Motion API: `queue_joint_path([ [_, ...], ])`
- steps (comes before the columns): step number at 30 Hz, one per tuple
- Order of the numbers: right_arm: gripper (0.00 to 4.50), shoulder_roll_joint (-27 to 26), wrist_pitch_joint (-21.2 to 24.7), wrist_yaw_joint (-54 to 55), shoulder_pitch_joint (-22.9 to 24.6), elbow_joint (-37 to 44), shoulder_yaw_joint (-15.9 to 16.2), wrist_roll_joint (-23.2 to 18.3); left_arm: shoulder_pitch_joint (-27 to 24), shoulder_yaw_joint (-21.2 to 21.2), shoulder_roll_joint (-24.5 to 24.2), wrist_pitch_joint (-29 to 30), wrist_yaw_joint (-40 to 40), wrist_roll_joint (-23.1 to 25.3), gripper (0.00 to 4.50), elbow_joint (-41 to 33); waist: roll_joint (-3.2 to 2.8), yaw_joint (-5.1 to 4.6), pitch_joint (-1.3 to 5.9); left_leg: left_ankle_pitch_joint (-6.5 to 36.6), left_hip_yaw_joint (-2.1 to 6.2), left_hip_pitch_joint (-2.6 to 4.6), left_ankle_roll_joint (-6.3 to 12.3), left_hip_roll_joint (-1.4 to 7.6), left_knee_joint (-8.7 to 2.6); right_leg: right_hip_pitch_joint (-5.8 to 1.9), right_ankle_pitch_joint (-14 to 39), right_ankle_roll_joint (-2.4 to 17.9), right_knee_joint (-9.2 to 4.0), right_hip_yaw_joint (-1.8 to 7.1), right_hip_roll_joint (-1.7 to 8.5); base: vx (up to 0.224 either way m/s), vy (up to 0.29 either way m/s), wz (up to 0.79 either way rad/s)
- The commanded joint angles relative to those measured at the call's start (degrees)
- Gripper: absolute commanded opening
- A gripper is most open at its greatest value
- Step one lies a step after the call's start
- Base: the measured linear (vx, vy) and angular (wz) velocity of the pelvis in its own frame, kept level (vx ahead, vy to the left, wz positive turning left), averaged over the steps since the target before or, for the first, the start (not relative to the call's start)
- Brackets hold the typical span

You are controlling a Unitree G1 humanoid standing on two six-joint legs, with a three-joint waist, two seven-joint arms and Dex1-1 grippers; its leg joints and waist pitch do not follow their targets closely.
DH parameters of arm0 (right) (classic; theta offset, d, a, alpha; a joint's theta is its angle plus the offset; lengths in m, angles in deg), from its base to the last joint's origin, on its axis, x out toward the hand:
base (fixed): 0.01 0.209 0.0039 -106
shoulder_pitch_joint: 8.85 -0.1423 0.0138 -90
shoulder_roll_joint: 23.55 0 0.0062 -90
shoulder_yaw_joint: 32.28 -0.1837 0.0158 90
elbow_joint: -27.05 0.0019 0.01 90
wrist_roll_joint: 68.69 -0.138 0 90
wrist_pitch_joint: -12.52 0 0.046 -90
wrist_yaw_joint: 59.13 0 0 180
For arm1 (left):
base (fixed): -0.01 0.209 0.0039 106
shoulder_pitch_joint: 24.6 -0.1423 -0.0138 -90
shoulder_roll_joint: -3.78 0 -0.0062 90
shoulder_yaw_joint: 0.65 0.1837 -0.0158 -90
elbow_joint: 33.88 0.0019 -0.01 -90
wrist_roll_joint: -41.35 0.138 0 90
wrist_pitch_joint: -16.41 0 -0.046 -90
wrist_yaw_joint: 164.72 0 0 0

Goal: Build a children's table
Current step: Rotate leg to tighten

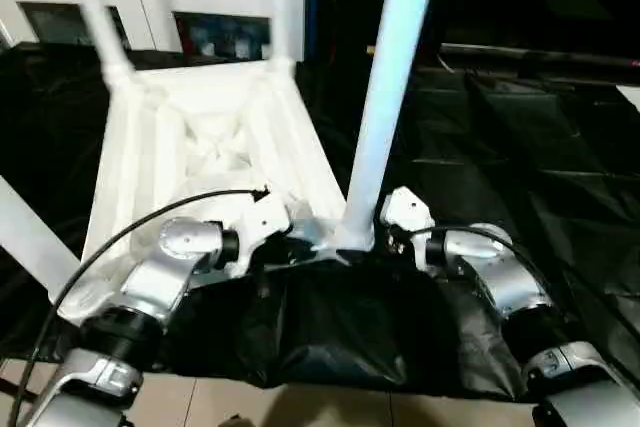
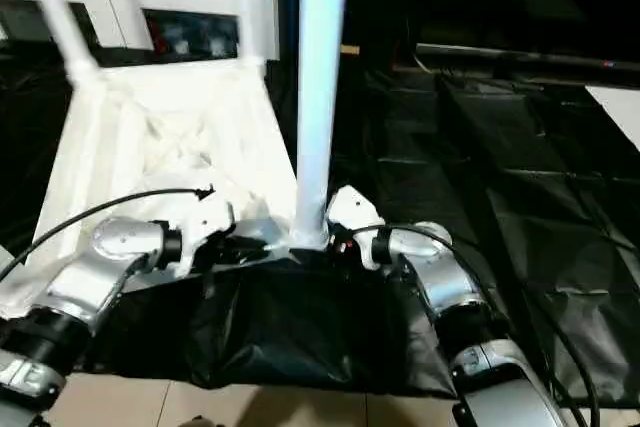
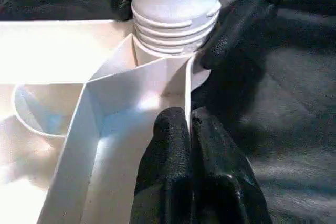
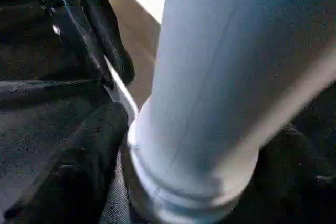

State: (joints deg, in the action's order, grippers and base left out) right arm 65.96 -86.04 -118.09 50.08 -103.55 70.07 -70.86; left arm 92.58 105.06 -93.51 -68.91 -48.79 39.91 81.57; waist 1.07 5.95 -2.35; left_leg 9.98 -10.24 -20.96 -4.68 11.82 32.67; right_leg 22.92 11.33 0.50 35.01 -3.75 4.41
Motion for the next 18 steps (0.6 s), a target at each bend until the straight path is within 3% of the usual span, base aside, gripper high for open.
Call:
queue_joint_path([
  [1,3.39,0.4,0.8,-2.2,-0.1,1.6,0.3,-0.9,-1.1,1.9,0.3,-0.3,-3.3,-1.4,0.00,-1.6,0.09,-0.01,3.21,10.9,0.05,0.68,2.67,1.70,-3.43,-2.80,6.3,13.1,-3.54,2.61,3.51,0.000,0.000,0.00],
  [4,3.00,0.5,1.4,-3.6,0.4,2.7,0.4,-1.6,-1.7,2.2,-0.1,0.1,-5.1,-2.2,0.00,-2.4,0.17,0.18,3.28,9.9,0.04,0.58,2.90,1.70,-3.36,-2.88,5.1,13.1,-3.31,2.56,3.47,0.000,0.000,0.00],
  [8,2.79,0.5,1.5,-4.5,0.7,3.1,0.6,-1.7,-1.9,2.3,-0.2,0.1,-5.5,-2.1,0.00,-2.4,0.18,0.28,3.28,9.6,-0.03,0.66,3.05,1.64,-3.30,-2.82,4.7,13.2,-3.31,2.57,3.48,0.000,0.000,0.00],
  [15,2.73,0.4,2.6,-6.1,1.5,4.0,0.8,-2.2,-1.9,2.2,-0.3,0.4,-5.6,-1.9,0.00,-2.2,0.15,0.41,3.37,9.2,-0.02,0.68,2.99,1.65,-3.24,-2.88,4.6,13.0,-3.25,2.58,3.47,0.000,0.000,0.00],
  [18,2.73,-1.0,3.6,-3.8,2.9,4.4,0.9,-1.6,-0.5,1.1,1.8,1.6,0.9,0.0,0.00,0.4,0.10,0.48,3.24,9.9,-0.09,0.91,2.88,1.70,-3.29,-2.64,4.9,13.0,-3.41,2.62,3.41,0.000,0.000,0.00],
])
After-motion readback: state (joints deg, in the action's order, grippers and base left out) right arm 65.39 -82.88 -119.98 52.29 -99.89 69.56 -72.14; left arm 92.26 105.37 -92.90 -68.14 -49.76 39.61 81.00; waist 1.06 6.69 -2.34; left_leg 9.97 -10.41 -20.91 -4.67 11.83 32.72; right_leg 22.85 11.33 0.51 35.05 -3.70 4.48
